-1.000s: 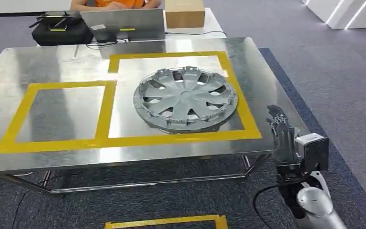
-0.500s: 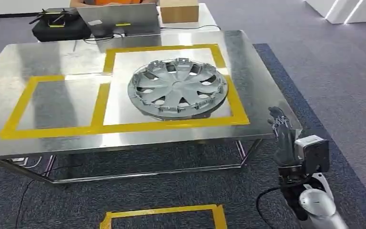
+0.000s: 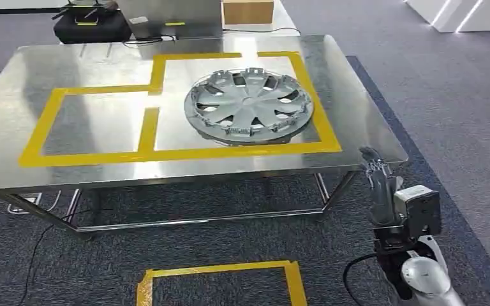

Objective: Take the parts from the cabinet and place them on the table.

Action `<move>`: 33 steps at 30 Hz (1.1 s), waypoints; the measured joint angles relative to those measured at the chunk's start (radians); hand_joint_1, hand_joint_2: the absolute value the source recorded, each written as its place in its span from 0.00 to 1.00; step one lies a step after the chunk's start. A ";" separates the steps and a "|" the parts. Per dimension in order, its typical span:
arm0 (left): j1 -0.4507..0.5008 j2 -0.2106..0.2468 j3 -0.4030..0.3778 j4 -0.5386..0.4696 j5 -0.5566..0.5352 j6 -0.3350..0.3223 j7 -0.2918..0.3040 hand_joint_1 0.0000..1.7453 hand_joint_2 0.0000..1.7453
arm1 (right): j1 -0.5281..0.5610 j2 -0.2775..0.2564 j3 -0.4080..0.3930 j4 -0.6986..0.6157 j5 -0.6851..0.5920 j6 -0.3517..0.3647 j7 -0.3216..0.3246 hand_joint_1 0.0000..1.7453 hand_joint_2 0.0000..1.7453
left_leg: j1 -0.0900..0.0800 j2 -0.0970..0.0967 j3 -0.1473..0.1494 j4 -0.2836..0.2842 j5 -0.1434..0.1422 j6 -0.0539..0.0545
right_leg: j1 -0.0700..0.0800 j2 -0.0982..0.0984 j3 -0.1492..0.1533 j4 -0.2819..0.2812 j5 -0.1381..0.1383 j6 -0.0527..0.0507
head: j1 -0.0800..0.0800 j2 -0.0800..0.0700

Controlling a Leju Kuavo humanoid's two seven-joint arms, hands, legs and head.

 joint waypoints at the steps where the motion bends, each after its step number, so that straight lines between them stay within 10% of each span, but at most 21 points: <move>1: 0.000 -0.001 0.000 0.000 0.000 0.000 0.000 0.00 1.00 | -0.001 0.000 0.000 0.000 0.001 0.000 0.000 0.00 0.00 | -0.005 0.000 -0.011 0.003 0.004 -0.006 | 0.004 0.002 0.036 -0.044 -0.015 -0.006 | 0.000 0.000; 5: 0.001 -0.003 0.001 0.000 -0.002 0.000 0.000 0.00 1.00 | 0.001 -0.002 -0.002 -0.002 0.003 0.000 0.000 0.00 0.00 | 0.001 -0.001 -0.023 0.001 0.032 -0.029 | 0.010 0.002 0.022 -0.067 0.008 -0.026 | 0.000 0.000; 7: 0.000 -0.003 0.001 0.000 -0.002 0.000 0.000 0.00 1.00 | -0.001 -0.002 -0.002 -0.002 0.003 0.000 0.000 0.00 0.00 | 0.003 -0.006 -0.042 0.048 -0.037 -0.039 | 0.001 -0.005 0.020 -0.079 0.021 -0.040 | -0.003 0.000; 11: 0.000 -0.003 0.001 0.000 -0.002 0.000 0.000 0.00 1.00 | -0.001 -0.002 -0.002 -0.002 0.003 0.002 -0.001 0.00 0.00 | 0.017 -0.006 -0.109 0.315 -0.177 -0.060 | 0.001 -0.011 -0.018 -0.061 0.037 -0.046 | -0.007 0.000; 15: -0.001 -0.002 0.001 0.000 -0.003 0.000 0.000 0.00 1.00 | 0.000 -0.002 -0.002 -0.002 0.005 0.002 -0.001 0.00 0.00 | 0.034 -0.006 0.047 0.089 -0.065 -0.071 | -0.006 -0.008 -0.065 -0.025 0.048 -0.034 | -0.007 0.000; 16: -0.004 -0.003 0.001 0.000 -0.003 0.000 0.000 0.00 1.00 | 0.000 -0.002 -0.002 -0.003 0.007 0.002 -0.001 0.00 0.00 | 0.031 -0.010 0.080 0.033 -0.093 -0.073 | -0.004 -0.007 -0.078 -0.017 0.050 -0.028 | -0.008 0.000; 20: -0.002 -0.003 0.001 0.000 -0.005 -0.002 -0.001 0.00 1.00 | 0.002 -0.002 -0.004 -0.003 0.011 0.000 -0.001 0.00 0.00 | 0.021 -0.013 0.060 0.030 -0.072 -0.044 | -0.006 -0.006 -0.092 -0.014 0.078 0.002 | -0.005 0.000; 23: -0.006 -0.002 0.001 0.000 -0.006 -0.002 -0.001 0.00 1.00 | 0.004 -0.003 -0.007 -0.002 0.014 -0.003 -0.001 0.00 0.00 | 0.023 -0.006 0.030 0.021 -0.039 -0.011 | -0.010 -0.002 -0.135 0.074 -0.039 0.008 | -0.002 0.000; 26: -0.005 -0.002 0.001 0.000 -0.006 -0.003 -0.001 0.00 1.00 | 0.008 -0.003 -0.007 -0.002 0.014 -0.003 -0.001 0.00 0.00 | 0.013 -0.003 -0.013 0.024 -0.006 -0.005 | -0.009 -0.001 -0.179 0.277 -0.144 0.012 | 0.000 0.000; 28: -0.005 -0.002 0.001 0.000 -0.006 -0.003 -0.001 0.00 1.00 | 0.010 -0.003 -0.007 -0.002 0.016 -0.005 -0.001 0.00 0.00 | 0.007 -0.002 -0.043 0.024 0.017 -0.006 | -0.009 -0.001 -0.141 0.270 -0.088 0.008 | 0.000 0.000; 30: -0.005 -0.002 0.001 0.000 -0.008 -0.003 -0.002 0.00 1.00 | 0.010 -0.003 -0.007 -0.002 0.017 -0.006 -0.001 0.00 0.00 | 0.004 -0.002 -0.072 0.025 0.041 -0.009 | -0.009 -0.001 -0.032 0.130 -0.022 -0.001 | 0.000 0.000; 32: -0.004 -0.001 0.001 0.000 -0.012 -0.002 -0.003 0.00 1.00 | 0.008 -0.003 -0.007 -0.004 0.019 -0.006 -0.001 0.00 0.00 | -0.001 -0.004 -0.087 0.031 0.059 -0.019 | -0.004 0.000 0.099 -0.055 -0.064 -0.011 | 0.000 0.000; 33: -0.004 -0.001 0.001 0.000 -0.013 -0.002 -0.004 0.00 1.00 | 0.009 -0.003 -0.008 -0.005 0.021 -0.008 -0.002 0.00 0.00 | 0.000 -0.003 -0.089 0.028 0.074 -0.024 | -0.002 0.001 0.100 -0.063 -0.070 -0.014 | -0.003 0.000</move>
